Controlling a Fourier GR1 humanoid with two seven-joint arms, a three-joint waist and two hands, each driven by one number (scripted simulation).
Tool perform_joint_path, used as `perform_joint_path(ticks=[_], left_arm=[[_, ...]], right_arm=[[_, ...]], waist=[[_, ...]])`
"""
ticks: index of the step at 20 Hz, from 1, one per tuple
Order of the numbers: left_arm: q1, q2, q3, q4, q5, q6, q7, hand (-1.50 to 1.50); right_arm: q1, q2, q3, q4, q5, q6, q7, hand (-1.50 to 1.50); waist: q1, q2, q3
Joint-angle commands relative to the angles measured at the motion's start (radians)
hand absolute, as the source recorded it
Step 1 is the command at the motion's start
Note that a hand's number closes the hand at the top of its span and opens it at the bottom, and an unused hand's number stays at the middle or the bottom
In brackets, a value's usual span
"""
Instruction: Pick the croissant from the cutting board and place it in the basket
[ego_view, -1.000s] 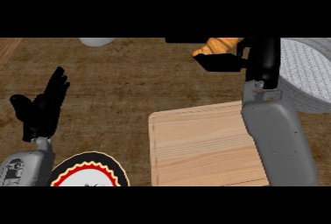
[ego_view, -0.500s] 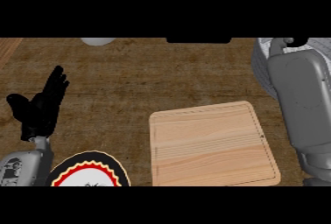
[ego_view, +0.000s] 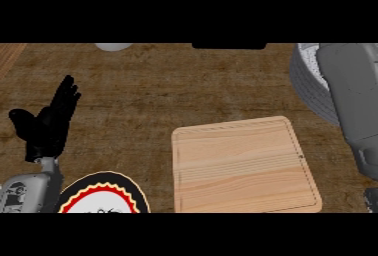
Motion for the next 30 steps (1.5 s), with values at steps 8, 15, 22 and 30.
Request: perform_joint_path(ticks=[8, 15, 22, 30], left_arm=[[-0.005, 0.031, 0.016, -0.030, -0.004, -0.017, 0.032, 0.00], [-0.022, 0.010, 0.031, 0.066, 0.002, -0.021, -0.037, 0.00], [-0.038, -0.001, -0.005, 0.031, -0.019, -0.013, 0.001, 0.00], [-0.038, -0.020, -0.009, 0.040, -0.031, 0.002, -0.023, 0.00]], right_arm=[[-0.053, -0.126, -0.113, 0.354, -0.042, -0.021, -0.242, 1.50], [-0.017, -0.153, -0.173, 0.390, -0.118, 0.027, -0.339, 1.50], [-0.019, -0.275, 0.137, 0.413, 0.238, -0.024, -0.428, 1.50], [-0.086, -0.288, 0.175, 0.528, 0.340, -0.091, -0.426, 1.50]], waist=[[0.013, 0.005, 0.001], [-0.003, 0.001, 0.000], [0.015, 0.010, -0.002], [0.016, 0.008, 0.001]])
